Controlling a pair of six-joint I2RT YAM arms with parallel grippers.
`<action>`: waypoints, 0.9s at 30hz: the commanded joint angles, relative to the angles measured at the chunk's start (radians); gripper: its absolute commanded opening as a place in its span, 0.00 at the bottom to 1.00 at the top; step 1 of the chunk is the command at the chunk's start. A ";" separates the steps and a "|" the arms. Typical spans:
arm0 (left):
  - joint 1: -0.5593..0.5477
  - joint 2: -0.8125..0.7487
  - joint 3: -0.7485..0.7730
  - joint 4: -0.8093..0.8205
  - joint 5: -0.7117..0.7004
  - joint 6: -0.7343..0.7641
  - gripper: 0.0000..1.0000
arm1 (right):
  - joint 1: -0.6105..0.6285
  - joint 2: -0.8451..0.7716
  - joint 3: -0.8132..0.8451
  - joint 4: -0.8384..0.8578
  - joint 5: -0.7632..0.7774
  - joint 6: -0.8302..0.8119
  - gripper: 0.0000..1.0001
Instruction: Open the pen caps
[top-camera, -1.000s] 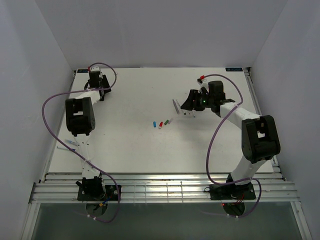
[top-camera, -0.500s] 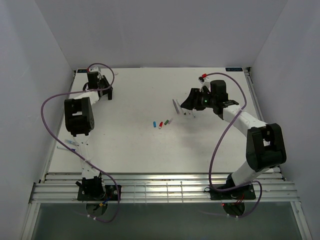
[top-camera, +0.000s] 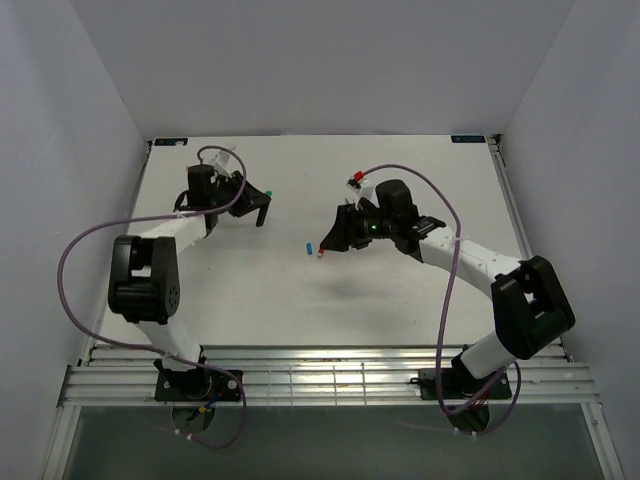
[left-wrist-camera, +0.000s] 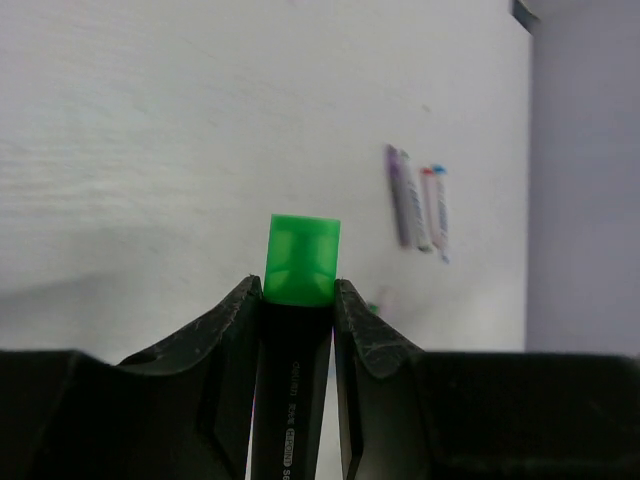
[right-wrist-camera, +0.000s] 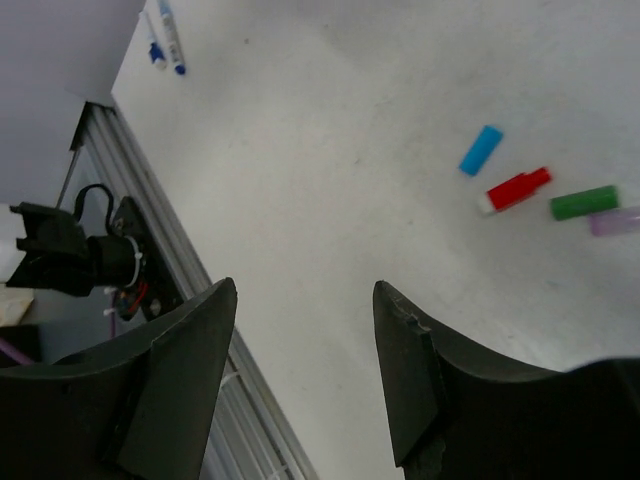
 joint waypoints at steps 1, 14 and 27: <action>-0.067 -0.267 -0.142 0.137 0.119 -0.143 0.00 | 0.060 -0.055 -0.042 0.142 -0.073 0.130 0.63; -0.281 -0.855 -0.463 -0.022 -0.344 -0.372 0.00 | 0.307 -0.068 -0.043 0.336 0.117 0.253 0.77; -0.331 -0.894 -0.421 -0.229 -0.461 -0.381 0.00 | 0.406 0.084 0.131 0.270 0.327 0.169 0.63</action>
